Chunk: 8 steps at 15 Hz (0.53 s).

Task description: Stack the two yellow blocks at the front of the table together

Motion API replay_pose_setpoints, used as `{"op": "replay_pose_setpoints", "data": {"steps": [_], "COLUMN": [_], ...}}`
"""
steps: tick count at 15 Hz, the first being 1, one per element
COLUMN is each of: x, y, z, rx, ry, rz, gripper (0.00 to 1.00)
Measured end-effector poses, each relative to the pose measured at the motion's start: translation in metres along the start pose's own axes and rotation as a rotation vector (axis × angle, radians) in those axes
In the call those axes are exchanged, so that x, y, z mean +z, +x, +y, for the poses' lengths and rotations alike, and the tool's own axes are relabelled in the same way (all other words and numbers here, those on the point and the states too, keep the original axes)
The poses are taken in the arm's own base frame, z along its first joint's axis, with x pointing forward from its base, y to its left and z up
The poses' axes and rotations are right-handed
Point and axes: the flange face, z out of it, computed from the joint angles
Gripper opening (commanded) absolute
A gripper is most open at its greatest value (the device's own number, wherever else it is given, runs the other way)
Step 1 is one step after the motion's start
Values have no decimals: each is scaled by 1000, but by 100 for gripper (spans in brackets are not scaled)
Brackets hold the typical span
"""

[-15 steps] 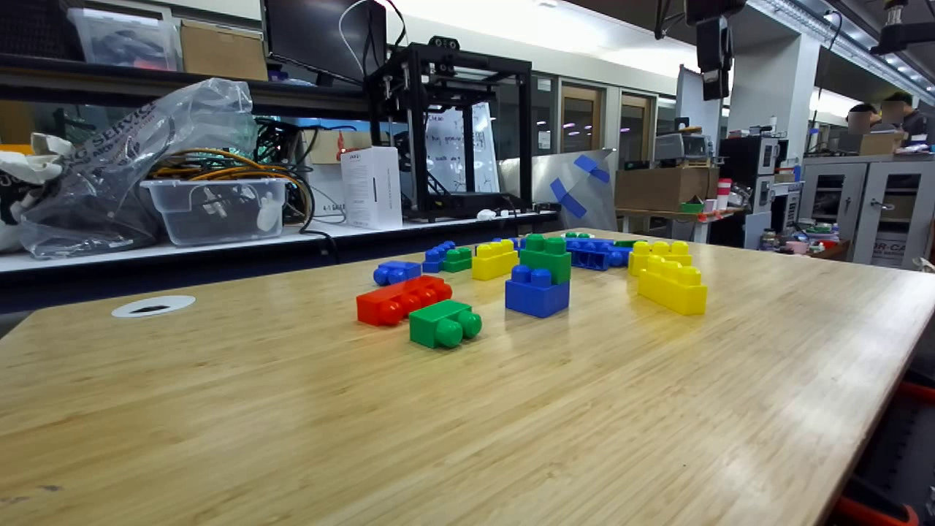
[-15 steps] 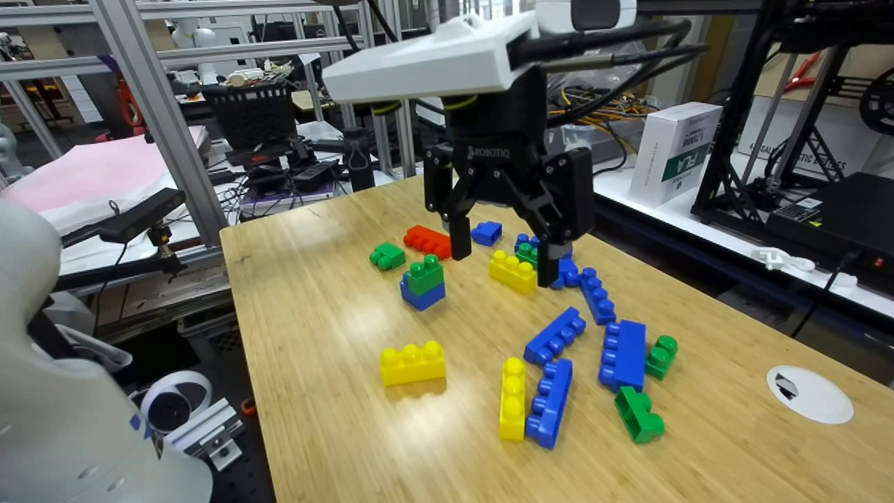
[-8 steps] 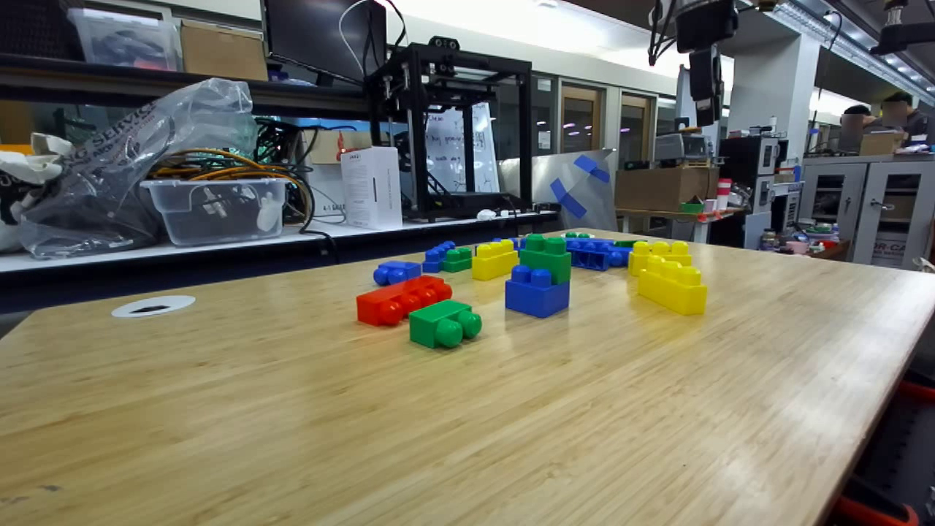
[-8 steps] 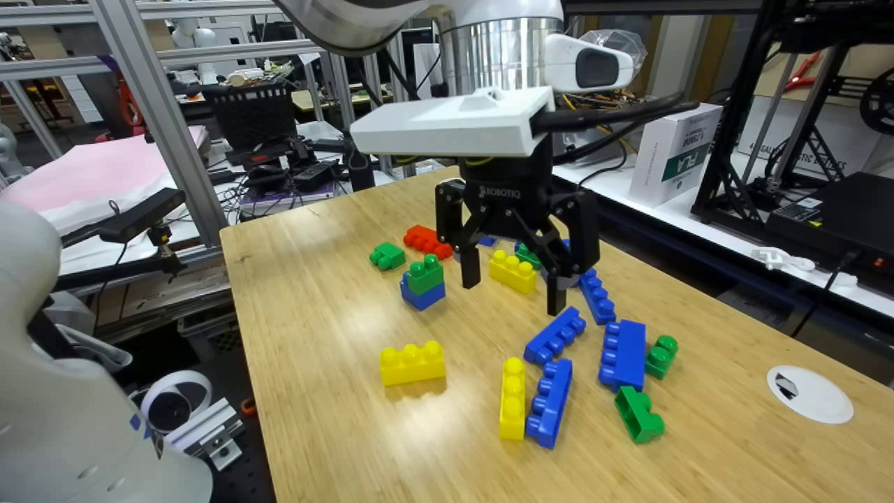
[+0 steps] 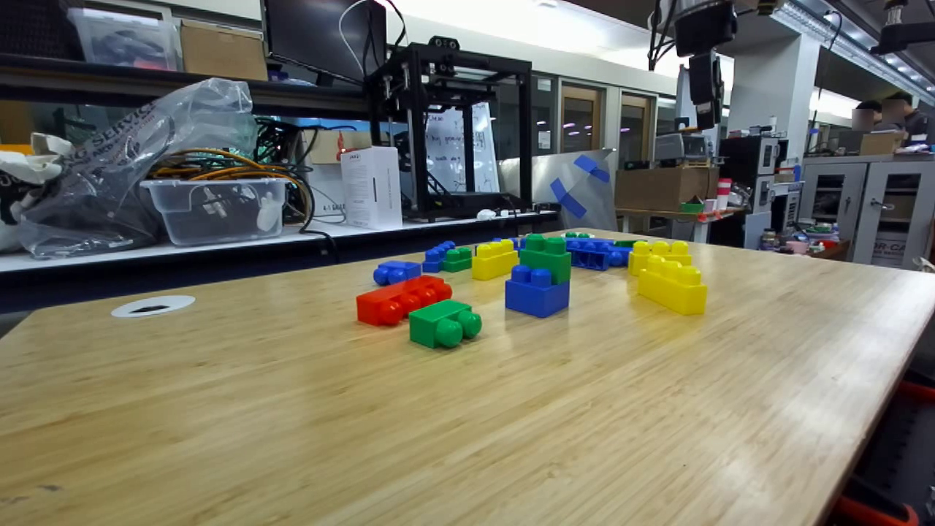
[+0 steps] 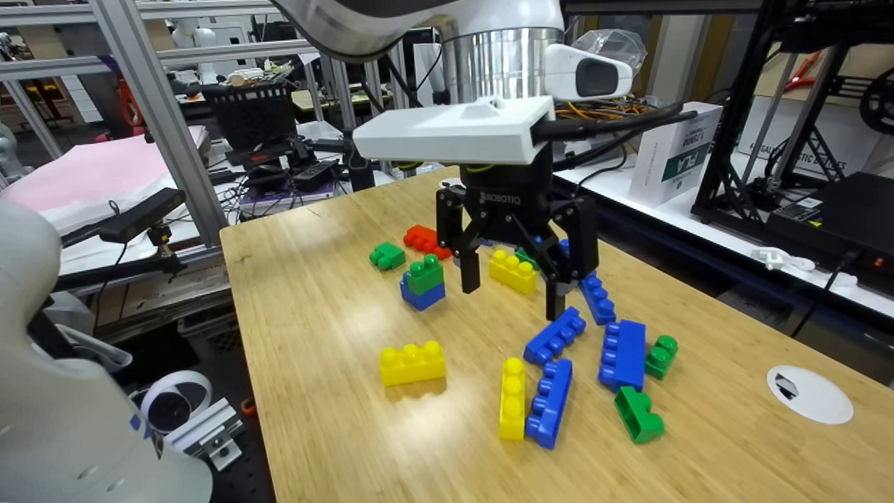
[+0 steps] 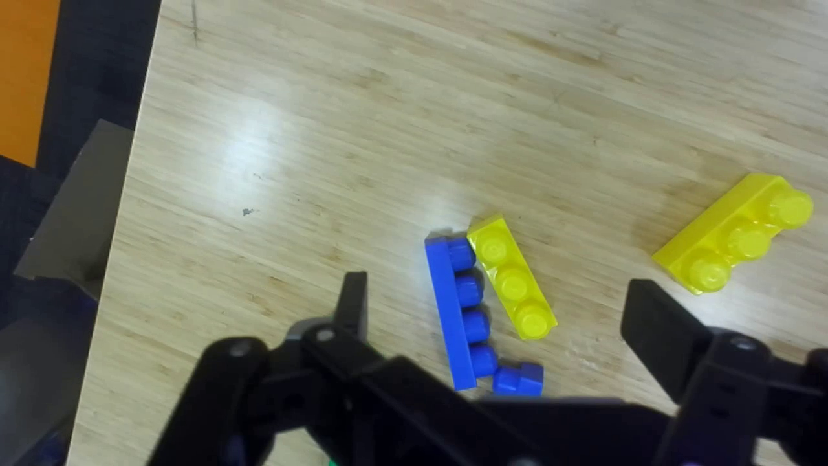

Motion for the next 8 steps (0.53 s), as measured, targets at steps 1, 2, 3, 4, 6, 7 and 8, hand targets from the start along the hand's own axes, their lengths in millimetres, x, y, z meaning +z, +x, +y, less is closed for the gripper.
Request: {"op": "replay_pose_setpoints", "data": {"steps": [1, 2, 3, 4, 6, 7, 8], "x": [0, 0, 3, 8, 25, 34, 43], "y": [1, 1, 3, 6, 13, 17, 20], "z": [-1, -2, -5, -9, -18, -21, -24], "rx": [-2, -7, -18, -33, -67, -85, -105], "ry": [0, -1, 4, 8, 15, 18, 19], "rz": [0, 0, -1, -5, -14, -16, -16], "gripper": [100, 100, 100, 100, 100, 100, 100]}}
